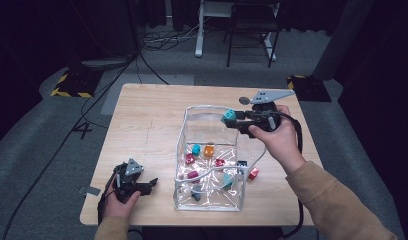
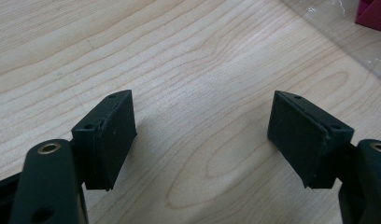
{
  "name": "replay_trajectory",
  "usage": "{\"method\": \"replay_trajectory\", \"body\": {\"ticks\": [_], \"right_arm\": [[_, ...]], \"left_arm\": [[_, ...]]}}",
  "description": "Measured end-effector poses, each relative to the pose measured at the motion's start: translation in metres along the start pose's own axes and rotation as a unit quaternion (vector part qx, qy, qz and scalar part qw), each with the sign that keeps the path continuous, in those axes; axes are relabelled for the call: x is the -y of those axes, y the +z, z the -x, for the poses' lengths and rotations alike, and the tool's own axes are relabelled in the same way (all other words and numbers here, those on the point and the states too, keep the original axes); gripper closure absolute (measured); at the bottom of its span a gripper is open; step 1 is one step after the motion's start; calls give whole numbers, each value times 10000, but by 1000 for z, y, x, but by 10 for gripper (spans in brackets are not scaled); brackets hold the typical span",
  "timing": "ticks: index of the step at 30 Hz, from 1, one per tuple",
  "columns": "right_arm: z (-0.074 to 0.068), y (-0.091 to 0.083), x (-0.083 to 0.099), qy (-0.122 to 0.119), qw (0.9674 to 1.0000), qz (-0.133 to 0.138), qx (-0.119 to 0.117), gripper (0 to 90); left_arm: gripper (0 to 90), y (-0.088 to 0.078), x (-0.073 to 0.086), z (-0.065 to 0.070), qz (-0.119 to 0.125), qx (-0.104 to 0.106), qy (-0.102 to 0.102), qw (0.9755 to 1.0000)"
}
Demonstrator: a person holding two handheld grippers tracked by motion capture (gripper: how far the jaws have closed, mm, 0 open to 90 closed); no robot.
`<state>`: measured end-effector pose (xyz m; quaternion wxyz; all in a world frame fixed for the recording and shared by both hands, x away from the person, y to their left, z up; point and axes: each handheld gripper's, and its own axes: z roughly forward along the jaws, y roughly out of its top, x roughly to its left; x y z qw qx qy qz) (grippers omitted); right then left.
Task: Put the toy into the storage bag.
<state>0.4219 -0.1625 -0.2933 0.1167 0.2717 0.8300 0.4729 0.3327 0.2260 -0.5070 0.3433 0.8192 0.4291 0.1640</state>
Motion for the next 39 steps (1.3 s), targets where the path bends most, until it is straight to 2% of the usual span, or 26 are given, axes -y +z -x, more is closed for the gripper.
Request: {"method": "replay_trajectory", "body": {"ticks": [4,10,18,25,27,29,31,34,39], "right_arm": [[-1,11,-4,69,9999,26,-88,590],[-3,34,-8,105,9998,-111,-141,590],[-10,56,-4,92,9990,-392,-193,590],[-12,66,4,287,9970,-680,-246,587],[-14,68,6,397,9955,-795,-317,515],[-16,70,7,400,9947,-844,-418,442],[-19,67,6,288,9961,-769,-334,387],[-22,60,3,256,9979,-472,-353,359],[-22,42,-4,238,9991,-189,-309,357]], "left_arm": [[236,0,0,0,0,11,5,10000],[236,0,0,0,-8,37,12,10000],[236,0,0,0,-8,45,19,10000],[236,0,0,0,-7,56,39,10000],[236,0,0,0,-7,58,40,10000],[236,0,0,0,-5,63,40,10000],[236,0,0,0,-6,64,45,10000],[235,0,0,0,-7,64,49,10000],[234,0,0,0,-7,74,46,10000]]}}
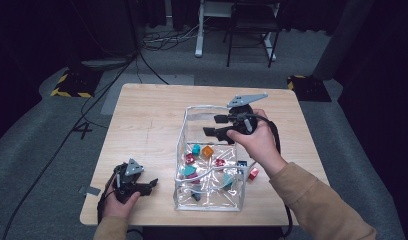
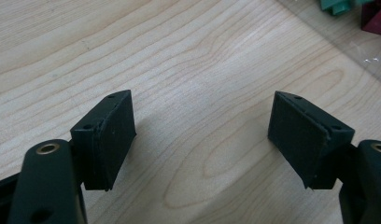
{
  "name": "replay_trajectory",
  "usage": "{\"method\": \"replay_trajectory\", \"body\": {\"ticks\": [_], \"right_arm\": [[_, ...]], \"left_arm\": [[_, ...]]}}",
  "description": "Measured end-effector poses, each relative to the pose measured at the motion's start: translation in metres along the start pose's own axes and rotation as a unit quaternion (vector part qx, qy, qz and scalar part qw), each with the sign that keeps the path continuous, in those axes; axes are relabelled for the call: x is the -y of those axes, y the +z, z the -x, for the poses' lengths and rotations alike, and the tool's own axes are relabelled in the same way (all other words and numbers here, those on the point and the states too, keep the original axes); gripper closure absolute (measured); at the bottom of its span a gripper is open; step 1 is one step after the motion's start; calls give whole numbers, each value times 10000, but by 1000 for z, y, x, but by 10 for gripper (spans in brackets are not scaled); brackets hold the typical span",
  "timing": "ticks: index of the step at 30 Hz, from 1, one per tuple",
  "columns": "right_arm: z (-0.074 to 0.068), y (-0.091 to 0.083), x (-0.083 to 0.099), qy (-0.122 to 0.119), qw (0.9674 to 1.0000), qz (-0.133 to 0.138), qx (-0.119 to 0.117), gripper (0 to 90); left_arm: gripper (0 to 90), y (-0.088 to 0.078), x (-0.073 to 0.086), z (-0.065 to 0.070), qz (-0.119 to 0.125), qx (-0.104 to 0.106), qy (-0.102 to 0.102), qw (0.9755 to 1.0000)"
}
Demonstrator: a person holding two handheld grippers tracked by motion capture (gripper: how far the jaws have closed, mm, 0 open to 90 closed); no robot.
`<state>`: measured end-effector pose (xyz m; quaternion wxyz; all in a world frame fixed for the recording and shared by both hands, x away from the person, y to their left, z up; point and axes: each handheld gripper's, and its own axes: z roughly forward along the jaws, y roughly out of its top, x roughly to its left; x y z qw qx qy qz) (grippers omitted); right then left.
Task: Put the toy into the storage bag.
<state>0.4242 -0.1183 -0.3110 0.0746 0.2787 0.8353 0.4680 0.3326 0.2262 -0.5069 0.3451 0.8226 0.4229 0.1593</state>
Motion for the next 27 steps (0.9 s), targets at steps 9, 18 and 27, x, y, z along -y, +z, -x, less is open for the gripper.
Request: {"method": "replay_trajectory", "body": {"ticks": [9,18,27], "right_arm": [[3,-33,-4,-57,9995,226,194,358],[11,-65,2,-84,9985,285,455,357],[27,-94,13,25,9968,321,736,355]], "left_arm": [[235,1,0,-1,14,23,-1,10000],[236,0,-1,-1,-3,35,-6,10000],[235,1,0,0,9,18,-3,10000]]}}
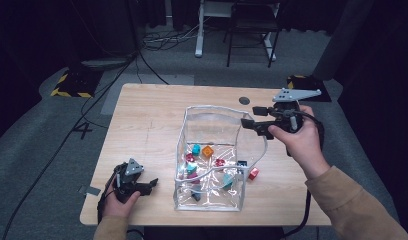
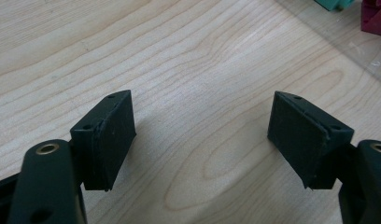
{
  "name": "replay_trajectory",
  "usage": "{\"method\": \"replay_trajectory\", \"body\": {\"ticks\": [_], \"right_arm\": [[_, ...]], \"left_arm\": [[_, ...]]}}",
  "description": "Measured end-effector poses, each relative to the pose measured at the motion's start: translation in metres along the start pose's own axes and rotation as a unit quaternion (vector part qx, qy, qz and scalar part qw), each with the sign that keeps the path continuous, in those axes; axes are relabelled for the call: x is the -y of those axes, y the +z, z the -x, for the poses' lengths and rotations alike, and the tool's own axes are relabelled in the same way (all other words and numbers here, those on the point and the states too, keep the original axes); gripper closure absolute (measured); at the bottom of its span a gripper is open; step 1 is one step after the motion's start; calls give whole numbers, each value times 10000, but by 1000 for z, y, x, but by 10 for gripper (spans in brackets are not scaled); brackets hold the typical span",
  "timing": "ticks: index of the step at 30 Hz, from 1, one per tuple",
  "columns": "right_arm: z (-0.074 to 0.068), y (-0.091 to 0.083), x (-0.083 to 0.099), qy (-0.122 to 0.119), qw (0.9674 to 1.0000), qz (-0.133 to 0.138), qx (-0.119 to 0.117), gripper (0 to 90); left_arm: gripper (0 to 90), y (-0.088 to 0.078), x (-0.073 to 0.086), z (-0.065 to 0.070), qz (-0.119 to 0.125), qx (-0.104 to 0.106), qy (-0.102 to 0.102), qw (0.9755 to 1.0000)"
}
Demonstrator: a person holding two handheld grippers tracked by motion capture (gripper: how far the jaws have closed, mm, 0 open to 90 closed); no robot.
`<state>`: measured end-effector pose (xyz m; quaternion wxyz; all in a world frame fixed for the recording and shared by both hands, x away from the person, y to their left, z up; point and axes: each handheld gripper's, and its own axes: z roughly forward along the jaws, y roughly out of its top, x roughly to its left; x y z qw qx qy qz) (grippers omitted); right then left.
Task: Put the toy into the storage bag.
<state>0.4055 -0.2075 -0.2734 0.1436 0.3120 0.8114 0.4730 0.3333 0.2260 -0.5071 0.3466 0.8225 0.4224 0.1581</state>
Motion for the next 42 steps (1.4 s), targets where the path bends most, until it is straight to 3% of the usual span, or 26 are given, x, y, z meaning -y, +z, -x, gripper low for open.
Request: {"method": "replay_trajectory", "body": {"ticks": [14,23,32,42], "right_arm": [[35,-37,33,359,9981,64,489,339],[53,-48,57,452,9950,-69,887,335],[64,-45,83,561,9924,-264,1064,333],[61,-18,116,484,9909,-690,1046,332]], "left_arm": [[235,0,0,0,-4,-6,0,10000],[234,0,0,0,-8,-16,21,10000],[234,0,0,0,-9,-17,22,10000],[234,0,0,0,-16,-25,20,10000]]}}
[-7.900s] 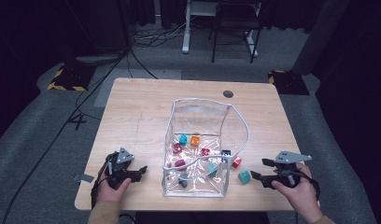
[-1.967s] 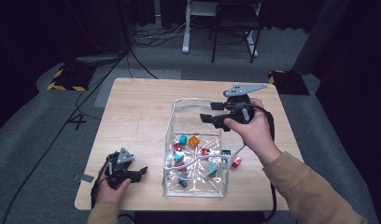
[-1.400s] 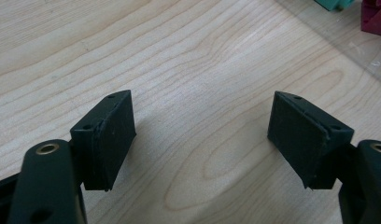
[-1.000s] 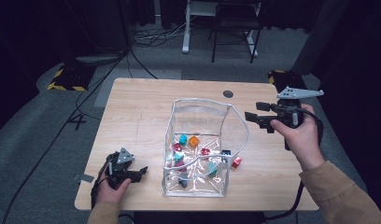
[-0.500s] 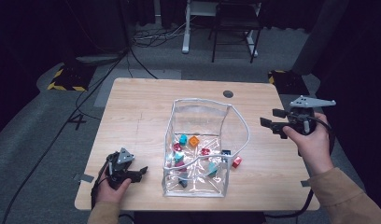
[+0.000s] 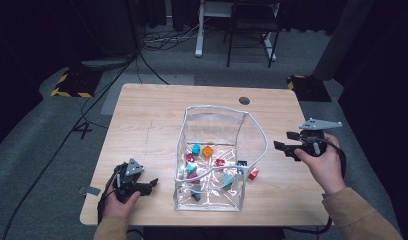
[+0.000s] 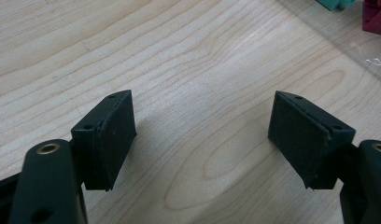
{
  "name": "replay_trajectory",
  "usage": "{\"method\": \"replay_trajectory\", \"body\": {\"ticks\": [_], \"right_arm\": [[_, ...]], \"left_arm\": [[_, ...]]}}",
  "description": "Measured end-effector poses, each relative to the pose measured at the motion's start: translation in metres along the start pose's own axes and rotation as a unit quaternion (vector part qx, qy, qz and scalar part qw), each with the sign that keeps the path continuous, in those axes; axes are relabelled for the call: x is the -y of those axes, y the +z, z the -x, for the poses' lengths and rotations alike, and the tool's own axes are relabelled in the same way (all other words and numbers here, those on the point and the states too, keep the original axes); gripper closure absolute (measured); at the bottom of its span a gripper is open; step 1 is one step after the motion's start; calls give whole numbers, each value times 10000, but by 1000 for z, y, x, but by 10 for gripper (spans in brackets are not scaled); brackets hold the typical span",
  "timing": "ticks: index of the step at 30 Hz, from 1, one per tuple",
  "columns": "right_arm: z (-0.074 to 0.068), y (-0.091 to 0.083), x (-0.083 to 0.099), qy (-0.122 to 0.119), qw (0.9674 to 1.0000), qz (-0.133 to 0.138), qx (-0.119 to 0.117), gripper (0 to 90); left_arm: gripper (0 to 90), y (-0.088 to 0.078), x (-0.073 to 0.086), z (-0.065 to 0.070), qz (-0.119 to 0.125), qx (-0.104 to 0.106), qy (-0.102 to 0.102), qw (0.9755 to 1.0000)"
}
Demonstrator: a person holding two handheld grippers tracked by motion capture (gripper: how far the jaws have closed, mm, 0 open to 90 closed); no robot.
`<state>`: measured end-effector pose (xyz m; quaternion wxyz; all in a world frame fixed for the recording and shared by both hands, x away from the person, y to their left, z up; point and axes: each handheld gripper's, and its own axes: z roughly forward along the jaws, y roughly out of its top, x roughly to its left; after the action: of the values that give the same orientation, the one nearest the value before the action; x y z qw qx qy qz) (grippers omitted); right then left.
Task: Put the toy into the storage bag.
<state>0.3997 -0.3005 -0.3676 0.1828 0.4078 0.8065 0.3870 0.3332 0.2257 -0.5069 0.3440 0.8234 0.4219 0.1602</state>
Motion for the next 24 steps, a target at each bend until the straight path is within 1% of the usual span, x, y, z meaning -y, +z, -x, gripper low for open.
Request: {"method": "replay_trajectory", "body": {"ticks": [5,11,17,24], "right_arm": [[-5,15,13,-54,9998,-189,-72,329],[-16,31,29,-199,9986,-450,-212,325],[-28,45,42,-336,9966,-643,-382,317],[-41,62,56,-383,9944,-798,-578,315]], "left_arm": [[234,0,0,0,-2,2,1,10000],[234,0,0,0,-1,0,1,10000],[234,0,0,0,0,1,1,10000],[234,0,0,0,0,3,0,10000]]}}
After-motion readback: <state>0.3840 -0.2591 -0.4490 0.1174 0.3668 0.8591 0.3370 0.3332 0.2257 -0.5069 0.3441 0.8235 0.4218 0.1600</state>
